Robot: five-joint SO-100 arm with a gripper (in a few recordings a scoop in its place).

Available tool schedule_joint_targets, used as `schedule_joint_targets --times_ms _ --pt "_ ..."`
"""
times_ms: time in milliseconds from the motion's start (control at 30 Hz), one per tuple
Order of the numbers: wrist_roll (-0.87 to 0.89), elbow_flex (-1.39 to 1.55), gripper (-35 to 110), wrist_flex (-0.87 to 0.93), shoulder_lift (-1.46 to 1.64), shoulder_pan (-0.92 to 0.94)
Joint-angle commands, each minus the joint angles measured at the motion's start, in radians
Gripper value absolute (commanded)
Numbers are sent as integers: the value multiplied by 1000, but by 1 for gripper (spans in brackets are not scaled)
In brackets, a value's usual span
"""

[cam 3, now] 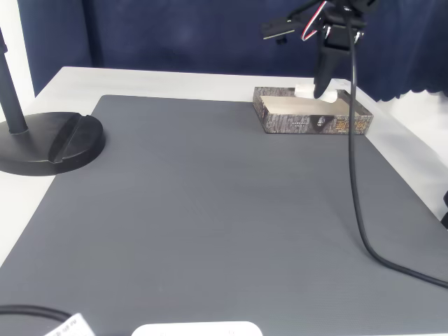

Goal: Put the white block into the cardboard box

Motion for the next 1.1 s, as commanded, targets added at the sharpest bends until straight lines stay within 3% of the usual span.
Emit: schedule_joint_targets --times_ms 0,367,600,833,1067 --pt "26 -137 -2 5 -18 32" --pt "86 -235 -2 3 -107 35" --pt "295 -230 -2 3 -118 38" --pt "383 -235 -2 -3 -118 40" --pt "391 -249 -2 -11 -138 37"
